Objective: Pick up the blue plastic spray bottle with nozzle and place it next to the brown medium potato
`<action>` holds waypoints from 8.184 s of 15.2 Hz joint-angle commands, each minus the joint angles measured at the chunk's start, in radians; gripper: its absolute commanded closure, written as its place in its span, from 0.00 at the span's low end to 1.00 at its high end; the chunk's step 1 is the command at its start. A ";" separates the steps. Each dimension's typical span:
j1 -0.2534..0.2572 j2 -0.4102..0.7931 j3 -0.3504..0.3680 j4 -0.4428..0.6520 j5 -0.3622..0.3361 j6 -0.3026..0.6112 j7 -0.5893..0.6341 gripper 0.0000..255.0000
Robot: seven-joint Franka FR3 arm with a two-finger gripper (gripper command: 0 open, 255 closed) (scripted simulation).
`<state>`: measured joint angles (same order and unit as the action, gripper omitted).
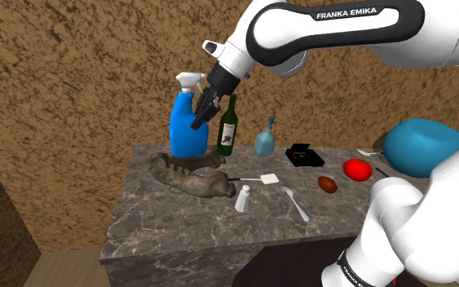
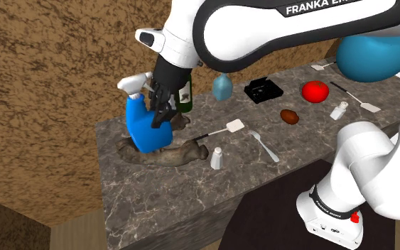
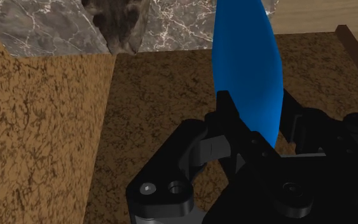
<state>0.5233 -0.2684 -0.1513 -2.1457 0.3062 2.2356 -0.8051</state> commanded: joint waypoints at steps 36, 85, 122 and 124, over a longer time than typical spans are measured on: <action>-0.213 -0.377 -0.382 -0.028 -0.183 -0.455 -0.397 1.00; 0.603 -0.432 -1.750 0.970 -0.521 -0.934 -1.084 1.00; 0.490 -0.524 -1.820 0.522 -0.611 -0.496 -1.145 1.00; 0.494 -0.533 -1.831 0.510 -0.618 -0.476 -1.147 1.00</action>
<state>1.0147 -0.7931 -1.9681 -1.6263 -0.2943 1.7462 -1.9549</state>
